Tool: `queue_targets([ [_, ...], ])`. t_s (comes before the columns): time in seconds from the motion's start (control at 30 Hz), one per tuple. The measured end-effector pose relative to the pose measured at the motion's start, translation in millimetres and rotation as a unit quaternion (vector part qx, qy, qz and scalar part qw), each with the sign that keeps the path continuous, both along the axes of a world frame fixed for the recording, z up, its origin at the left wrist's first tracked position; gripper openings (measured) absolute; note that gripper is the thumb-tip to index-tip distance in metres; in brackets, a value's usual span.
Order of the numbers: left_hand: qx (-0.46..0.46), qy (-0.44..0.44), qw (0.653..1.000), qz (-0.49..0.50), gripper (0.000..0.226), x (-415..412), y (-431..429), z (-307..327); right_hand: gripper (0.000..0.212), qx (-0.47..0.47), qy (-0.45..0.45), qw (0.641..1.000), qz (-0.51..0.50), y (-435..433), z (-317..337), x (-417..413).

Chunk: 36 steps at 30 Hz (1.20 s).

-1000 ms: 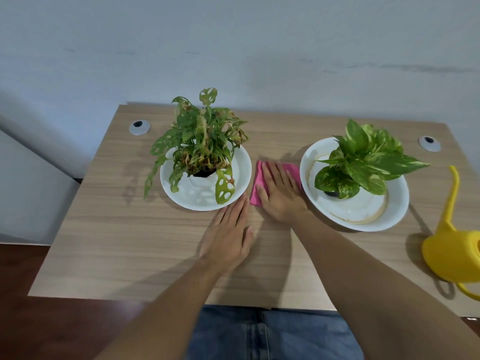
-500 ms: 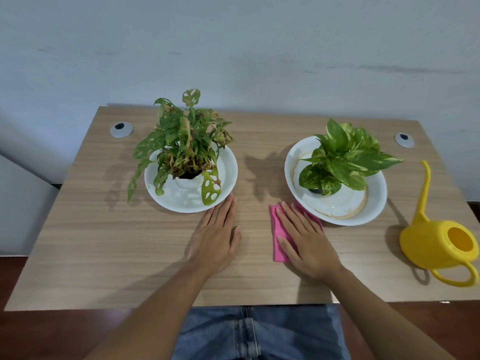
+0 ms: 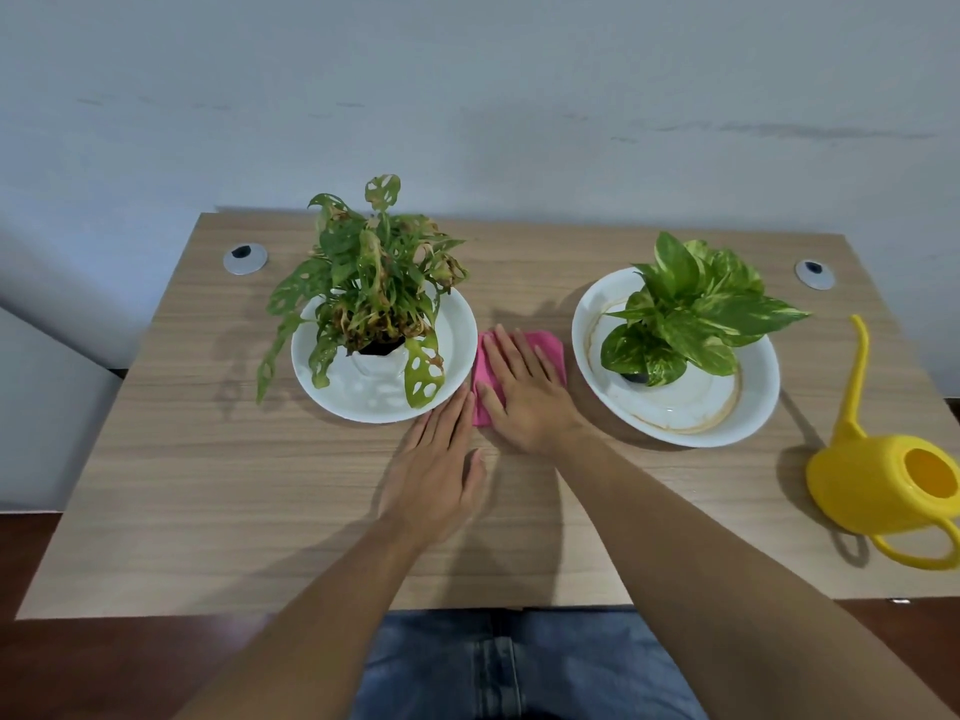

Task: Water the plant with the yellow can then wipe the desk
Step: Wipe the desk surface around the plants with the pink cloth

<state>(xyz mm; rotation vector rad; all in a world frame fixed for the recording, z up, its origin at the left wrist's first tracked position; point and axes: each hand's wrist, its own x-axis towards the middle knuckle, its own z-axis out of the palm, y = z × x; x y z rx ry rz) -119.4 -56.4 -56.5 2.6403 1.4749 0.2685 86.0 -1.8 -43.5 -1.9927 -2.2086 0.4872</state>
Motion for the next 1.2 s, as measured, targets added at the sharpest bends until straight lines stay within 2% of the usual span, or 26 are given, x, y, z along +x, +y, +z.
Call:
queue_targets([
  [0.2, 0.015, 0.009, 1.0, -0.013, 0.073, -1.8, 1.1, 0.8, 0.073, 0.03, 0.002, 0.999, 0.012, -29.3, -3.9, 13.6],
  [0.5, 0.003, -0.001, 1.0, -0.017, 0.072, -4.0, 1.4, -4.2, 0.071, 0.038, -0.018, 0.999, -0.033, -148.4, 0.7, 78.8],
  [0.73, 0.003, -0.01, 1.0, -0.021, 0.072, -4.2, 3.8, -10.2, 0.068, 0.02, -0.047, 0.992, -0.115, -221.6, -1.7, 151.5],
  [1.0, 0.005, -0.019, 1.0, -0.016, 0.072, -3.3, 0.1, -7.1, 0.069, 0.01, -0.07, 0.984, -0.166, -226.1, -8.0, 154.9],
  [1.2, -0.001, -0.022, 1.0, -0.012, 0.072, -1.8, -0.4, -6.1, 0.069, 0.028, -0.064, 0.993, -0.098, -205.5, -4.2, 119.3],
])
